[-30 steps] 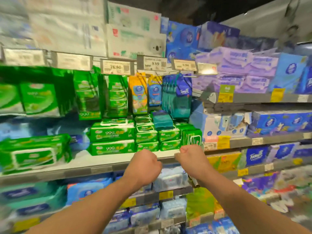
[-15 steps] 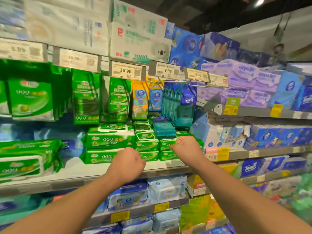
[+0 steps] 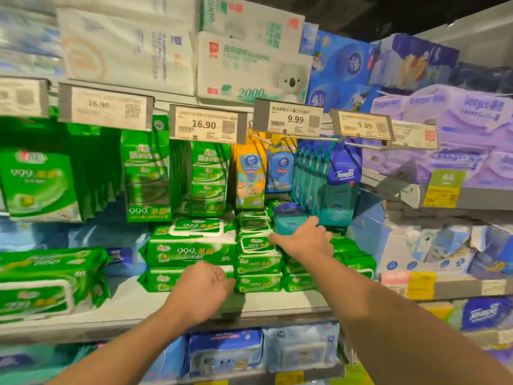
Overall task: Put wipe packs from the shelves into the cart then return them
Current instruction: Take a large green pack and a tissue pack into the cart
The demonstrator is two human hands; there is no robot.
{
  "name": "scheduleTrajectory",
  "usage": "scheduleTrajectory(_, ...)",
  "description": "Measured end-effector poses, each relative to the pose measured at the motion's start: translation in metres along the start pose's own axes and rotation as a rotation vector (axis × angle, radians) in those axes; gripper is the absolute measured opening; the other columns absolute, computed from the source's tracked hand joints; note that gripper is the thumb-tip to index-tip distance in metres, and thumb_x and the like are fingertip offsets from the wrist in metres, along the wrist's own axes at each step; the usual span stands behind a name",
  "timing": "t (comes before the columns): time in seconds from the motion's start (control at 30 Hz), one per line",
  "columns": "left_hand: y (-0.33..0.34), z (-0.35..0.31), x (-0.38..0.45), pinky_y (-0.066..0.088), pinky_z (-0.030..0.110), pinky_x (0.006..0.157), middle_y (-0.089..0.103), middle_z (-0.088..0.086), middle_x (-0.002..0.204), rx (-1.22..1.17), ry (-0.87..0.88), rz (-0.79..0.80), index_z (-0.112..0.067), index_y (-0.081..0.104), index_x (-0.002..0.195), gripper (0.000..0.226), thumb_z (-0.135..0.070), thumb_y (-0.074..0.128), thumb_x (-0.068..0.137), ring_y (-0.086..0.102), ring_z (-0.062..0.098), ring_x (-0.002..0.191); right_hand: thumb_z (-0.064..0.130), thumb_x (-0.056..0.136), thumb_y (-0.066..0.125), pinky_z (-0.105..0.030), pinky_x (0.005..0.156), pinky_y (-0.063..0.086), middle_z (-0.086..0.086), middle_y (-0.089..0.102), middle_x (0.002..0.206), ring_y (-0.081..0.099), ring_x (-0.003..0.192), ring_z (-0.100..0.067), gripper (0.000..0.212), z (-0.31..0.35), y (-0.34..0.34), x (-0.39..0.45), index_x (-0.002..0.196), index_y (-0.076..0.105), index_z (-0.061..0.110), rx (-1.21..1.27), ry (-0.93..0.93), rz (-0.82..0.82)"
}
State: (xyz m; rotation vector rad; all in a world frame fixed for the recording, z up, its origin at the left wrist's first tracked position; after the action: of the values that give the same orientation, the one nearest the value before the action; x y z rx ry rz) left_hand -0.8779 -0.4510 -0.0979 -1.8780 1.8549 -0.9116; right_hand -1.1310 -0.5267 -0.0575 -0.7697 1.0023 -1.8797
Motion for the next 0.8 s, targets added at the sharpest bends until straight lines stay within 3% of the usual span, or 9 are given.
scheduleTrajectory(0.13,0.009,-0.015,0.017,0.039,0.027,0.056,0.034,-0.009,0.042,-0.024,0.001,0.001,-0.020,0.037,0.050,0.048,-0.027,0.072,0.083,0.035,0.012,0.044,0.062,0.058,0.080,-0.044,0.088,0.048,-0.012,0.050,0.132,0.041,0.125,-0.032,0.098,0.005,0.012,0.014,0.128,0.029,0.017,0.003,-0.013,0.002)
scheduleTrajectory(0.23,0.016,-0.020,0.029,0.038,0.027,0.058,0.047,-0.008,0.050,-0.052,-0.043,0.016,-0.020,0.048,0.061,0.035,-0.030,0.074,0.083,0.044,0.013,0.051,0.051,0.063,0.080,-0.043,0.088,0.048,-0.012,0.053,0.128,0.043,0.123,-0.032,0.084,0.001,0.010,0.023,0.122,0.034,0.013,0.075,-0.021,-0.041)
scheduleTrajectory(0.3,0.021,-0.021,0.034,0.042,0.028,0.059,0.057,-0.003,0.062,-0.188,-0.110,0.026,-0.019,0.054,0.071,0.027,-0.031,0.072,0.085,0.053,0.016,0.059,0.052,0.064,0.079,-0.041,0.088,0.048,-0.013,0.056,0.124,0.045,0.122,-0.033,0.081,-0.005,0.004,0.025,0.120,0.038,0.010,0.152,-0.026,-0.061)
scheduleTrajectory(0.4,0.031,-0.029,0.035,0.040,0.022,0.048,0.065,0.007,0.083,-0.382,-0.213,0.080,-0.015,0.054,0.087,0.022,-0.034,0.064,0.093,0.063,0.019,0.063,0.051,0.065,0.077,-0.038,0.084,0.049,-0.013,0.060,0.112,0.053,0.114,-0.035,0.074,-0.015,-0.005,0.016,0.113,0.042,0.008,0.289,-0.053,-0.066)
scheduleTrajectory(0.5,0.051,-0.040,0.032,0.039,0.024,0.051,0.066,0.009,0.088,-0.556,-0.354,0.237,-0.012,0.053,0.109,0.041,-0.052,0.050,0.098,0.063,0.021,0.064,0.049,0.061,0.076,-0.037,0.079,0.051,-0.008,0.061,0.102,0.059,0.101,-0.032,0.065,-0.024,-0.011,-0.012,0.105,0.043,0.015,0.448,-0.112,-0.082)
scheduleTrajectory(0.6,0.063,-0.058,0.029,0.048,0.030,0.066,0.068,0.007,0.094,-0.737,-0.401,0.322,-0.021,0.049,0.116,0.055,-0.070,0.035,0.094,0.066,0.025,0.081,0.048,0.059,0.077,-0.037,0.084,0.048,-0.003,0.057,0.102,0.056,0.100,-0.028,0.062,-0.030,-0.020,-0.049,0.103,0.041,0.023,0.535,-0.168,-0.146)
scheduleTrajectory(0.7,0.068,-0.080,0.028,0.052,0.033,0.075,0.076,0.003,0.092,-0.922,-0.378,0.291,-0.032,0.073,0.099,0.065,-0.078,0.027,0.090,0.070,0.024,0.089,0.054,0.060,0.079,-0.028,0.079,0.038,0.003,0.052,0.104,0.050,0.099,-0.018,0.064,-0.028,-0.023,-0.092,0.103,0.039,0.027,0.604,-0.293,-0.161)
scheduleTrajectory(0.8,0.063,-0.084,0.031,0.059,0.038,0.079,0.075,0.014,0.111,-1.057,-0.358,0.170,-0.018,0.070,0.119,0.078,-0.077,0.029,0.090,0.073,0.032,0.099,0.065,0.069,0.062,-0.034,0.077,0.047,0.005,0.058,0.100,0.058,0.089,-0.016,0.049,-0.023,-0.027,-0.130,0.101,0.043,0.033,0.743,-0.492,-0.112)
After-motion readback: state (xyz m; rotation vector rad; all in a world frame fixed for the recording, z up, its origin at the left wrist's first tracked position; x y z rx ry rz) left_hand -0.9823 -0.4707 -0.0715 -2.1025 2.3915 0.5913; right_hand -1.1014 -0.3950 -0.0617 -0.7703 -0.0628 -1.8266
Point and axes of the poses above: each hand's wrist, its own x-axis towards the middle knuckle, its own y-axis out of the palm, z = x × y, the point moved 10 cm from there along x, towards the middle knuckle
